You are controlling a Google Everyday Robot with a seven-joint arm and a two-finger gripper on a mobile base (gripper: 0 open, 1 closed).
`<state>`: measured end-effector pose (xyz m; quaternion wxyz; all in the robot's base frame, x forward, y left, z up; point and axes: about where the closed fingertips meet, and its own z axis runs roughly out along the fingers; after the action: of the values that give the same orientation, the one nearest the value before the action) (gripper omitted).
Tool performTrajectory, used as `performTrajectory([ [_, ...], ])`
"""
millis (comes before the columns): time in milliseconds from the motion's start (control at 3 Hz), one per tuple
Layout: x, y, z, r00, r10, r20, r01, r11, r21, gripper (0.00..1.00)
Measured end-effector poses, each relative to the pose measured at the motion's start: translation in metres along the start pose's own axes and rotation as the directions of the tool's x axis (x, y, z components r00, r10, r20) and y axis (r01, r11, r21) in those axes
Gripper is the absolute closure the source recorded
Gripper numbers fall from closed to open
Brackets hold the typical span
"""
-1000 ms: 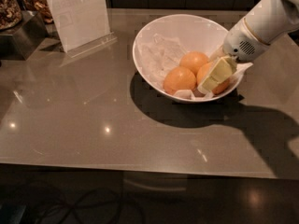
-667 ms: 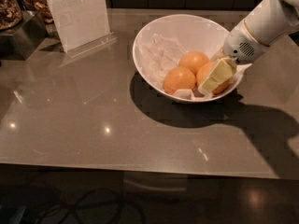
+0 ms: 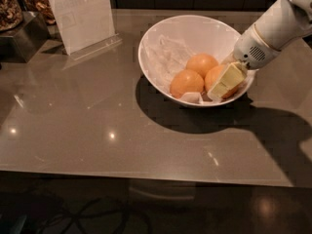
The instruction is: Pick orange from white bowl
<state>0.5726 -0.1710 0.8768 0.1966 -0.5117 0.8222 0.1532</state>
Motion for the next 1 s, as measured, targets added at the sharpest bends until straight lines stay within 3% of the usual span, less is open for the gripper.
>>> performTrajectory([
  [1000, 0.014, -0.009, 0.007, 0.998, 0.041, -0.043, -0.039, 0.998, 0.049, 0.28],
])
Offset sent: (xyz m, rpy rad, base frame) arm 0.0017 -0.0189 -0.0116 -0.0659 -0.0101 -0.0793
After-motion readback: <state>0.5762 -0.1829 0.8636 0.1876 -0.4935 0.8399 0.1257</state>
